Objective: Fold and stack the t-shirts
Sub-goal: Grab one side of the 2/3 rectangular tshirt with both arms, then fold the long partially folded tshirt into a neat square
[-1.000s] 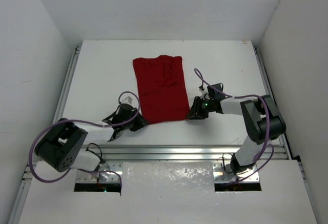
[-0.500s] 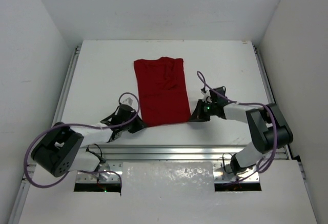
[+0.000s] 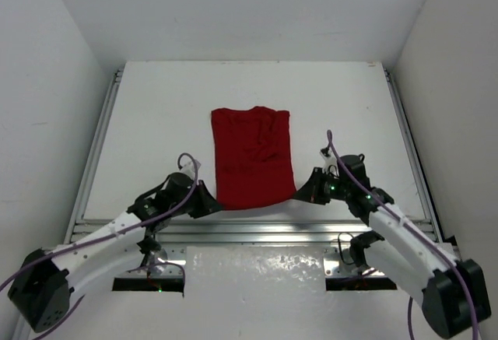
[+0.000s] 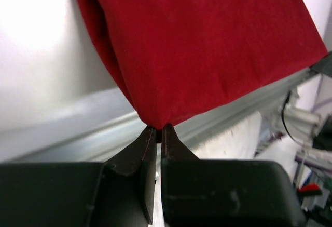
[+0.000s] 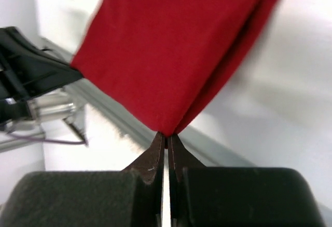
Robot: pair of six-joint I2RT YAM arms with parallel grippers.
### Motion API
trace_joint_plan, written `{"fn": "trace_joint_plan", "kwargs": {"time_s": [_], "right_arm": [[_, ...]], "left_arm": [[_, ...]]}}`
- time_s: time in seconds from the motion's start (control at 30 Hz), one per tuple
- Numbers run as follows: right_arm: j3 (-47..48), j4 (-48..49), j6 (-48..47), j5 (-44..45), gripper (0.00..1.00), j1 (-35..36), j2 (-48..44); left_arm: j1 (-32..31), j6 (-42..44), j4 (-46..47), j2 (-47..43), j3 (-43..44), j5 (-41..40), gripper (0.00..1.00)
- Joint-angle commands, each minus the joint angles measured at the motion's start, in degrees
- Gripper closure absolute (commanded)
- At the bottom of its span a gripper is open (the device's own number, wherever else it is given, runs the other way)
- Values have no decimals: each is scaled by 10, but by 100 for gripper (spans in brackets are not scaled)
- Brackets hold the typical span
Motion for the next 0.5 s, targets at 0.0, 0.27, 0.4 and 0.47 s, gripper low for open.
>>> {"fn": "trace_joint_plan", "kwargs": {"time_s": [0.0,0.27,0.4,0.47], "right_arm": [[13,-76,33,6,100,8,-84],[131,-159,24,26,100,13,-124],[182,-175,8,47,100,13,-90],[210,-174,1,52,100,13,-66]], "left_arm": [[-29,-22,-70,-56,14,9,100],[-31,14,-203,-79,180,-58,100],[-32,34,-226,-54,249,-87,100],[-31,47,-233,-30,272,-114,100]]}}
